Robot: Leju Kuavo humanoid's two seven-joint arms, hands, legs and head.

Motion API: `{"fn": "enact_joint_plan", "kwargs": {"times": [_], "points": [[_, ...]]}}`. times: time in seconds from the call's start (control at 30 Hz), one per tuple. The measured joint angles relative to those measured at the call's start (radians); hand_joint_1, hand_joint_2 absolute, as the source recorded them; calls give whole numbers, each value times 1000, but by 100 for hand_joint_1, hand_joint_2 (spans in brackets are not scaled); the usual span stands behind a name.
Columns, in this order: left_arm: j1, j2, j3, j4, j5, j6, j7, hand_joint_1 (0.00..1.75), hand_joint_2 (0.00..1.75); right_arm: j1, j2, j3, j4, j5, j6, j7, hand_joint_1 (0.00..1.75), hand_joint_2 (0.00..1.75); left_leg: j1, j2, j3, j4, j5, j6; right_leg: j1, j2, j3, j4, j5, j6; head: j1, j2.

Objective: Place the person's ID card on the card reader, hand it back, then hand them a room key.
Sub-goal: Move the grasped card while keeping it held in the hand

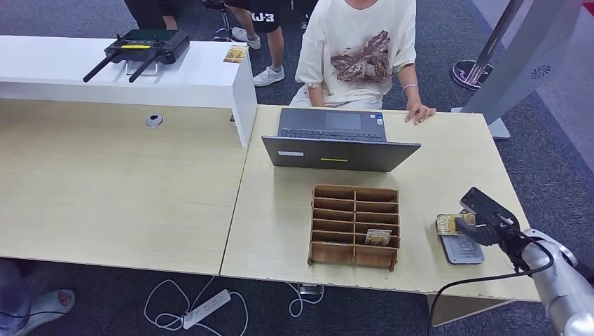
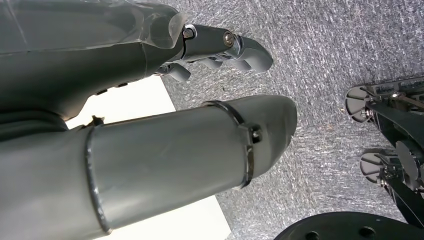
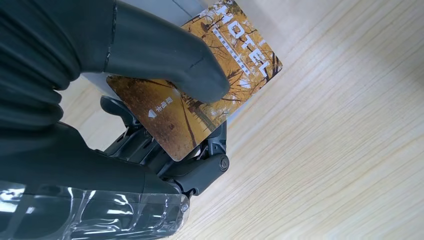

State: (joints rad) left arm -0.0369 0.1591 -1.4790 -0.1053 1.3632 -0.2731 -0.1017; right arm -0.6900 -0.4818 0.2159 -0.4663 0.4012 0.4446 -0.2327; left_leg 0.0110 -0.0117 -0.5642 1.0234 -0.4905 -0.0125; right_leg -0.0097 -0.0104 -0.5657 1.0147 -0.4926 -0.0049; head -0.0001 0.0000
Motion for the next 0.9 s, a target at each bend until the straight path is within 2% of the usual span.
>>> {"fn": "enact_joint_plan", "kwargs": {"times": [0.9], "points": [[-3,0,0,0,-7,2,8,0,0,-1,1,2,9,60,-53,45,175,175,0,0,0,0,0,0,0,0,0,0,0,0,0,0]]}}
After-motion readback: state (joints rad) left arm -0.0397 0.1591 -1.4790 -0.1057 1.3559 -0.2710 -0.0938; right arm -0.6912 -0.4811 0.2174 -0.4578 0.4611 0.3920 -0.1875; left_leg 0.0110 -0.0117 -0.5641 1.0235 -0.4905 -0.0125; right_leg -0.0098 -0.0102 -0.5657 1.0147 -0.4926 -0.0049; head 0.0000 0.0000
